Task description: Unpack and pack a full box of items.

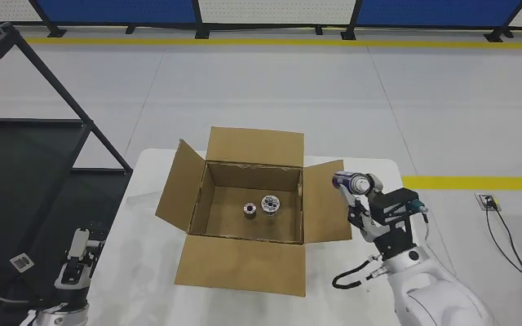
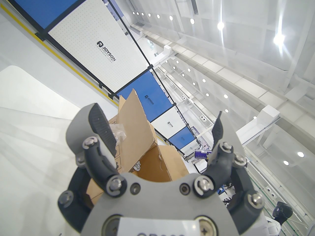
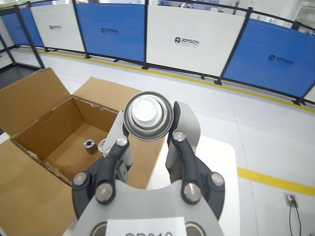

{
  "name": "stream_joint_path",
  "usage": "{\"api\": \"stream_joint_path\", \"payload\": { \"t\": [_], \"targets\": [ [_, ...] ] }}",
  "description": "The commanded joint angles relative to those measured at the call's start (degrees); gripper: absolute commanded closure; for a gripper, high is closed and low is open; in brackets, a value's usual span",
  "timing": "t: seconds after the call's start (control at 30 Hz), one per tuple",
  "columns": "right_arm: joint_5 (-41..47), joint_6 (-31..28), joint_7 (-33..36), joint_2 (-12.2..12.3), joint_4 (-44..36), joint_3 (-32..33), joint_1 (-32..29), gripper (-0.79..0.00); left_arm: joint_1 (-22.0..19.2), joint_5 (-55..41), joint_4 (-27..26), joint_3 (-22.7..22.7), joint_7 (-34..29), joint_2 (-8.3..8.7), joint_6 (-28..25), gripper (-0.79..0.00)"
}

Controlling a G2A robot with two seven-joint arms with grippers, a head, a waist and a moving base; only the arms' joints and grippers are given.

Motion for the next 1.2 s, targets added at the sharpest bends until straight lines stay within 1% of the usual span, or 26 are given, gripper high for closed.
{"api": "stream_joint_path", "payload": {
  "t": [0.0, 0.07, 0.2, 0.37, 0.47, 0.63, 0.87, 1.17],
  "targets": [
    [-1.16, -1.95, 2.37, -0.11, 1.78, -4.13, 3.13, 0.0, 0.0, 0.0, 0.0, 0.0, 0.0, 0.0, 0.0, -0.785],
    [-1.89, -3.59, 5.05, -0.3, 4.46, -7.82, 6.35, 0.0, 0.0, 0.0, 0.0, 0.0, 0.0, 0.0, 0.0, -0.785],
    [-2.97, -3.98, 9.48, -1.04, 10.53, -14.59, 12.76, 0.0, 0.0, 0.0, 0.0, 0.0, 0.0, 0.0, 0.0, -0.785],
    [-3.26, -3.82, 15.7, -1.99, 17.9, -20.05, 18.99, 0.0, 0.0, 0.0, 0.0, 0.0, 0.0, 0.0, 0.0, -0.785],
    [-0.95, -3.4, 17.88, -2.53, 22.42, -21.53, 21.64, 0.0, 0.0, 0.0, 0.0, 0.0, 0.0, 0.0, 0.0, -0.785],
    [0.85, -4.13, 20.69, -3.11, 28.7, -23.6, 24.44, 0.0, 0.0, 0.0, 0.0, 0.0, 0.0, 0.0, 0.0, -0.785],
    [2.32, -2.49, 21.59, -4.09, 36.63, -25.94, 27.75, 0.0, 0.0, 0.0, 0.0, 0.0, 0.0, 0.0, 0.0, -0.785],
    [4.27, -1.87, 21.65, -5.44, 44.17, -28.82, 31.6, 0.0, 0.0, 0.0, 0.0, 0.0, 0.0, 0.0, 0.0, -0.785]
  ]
}}
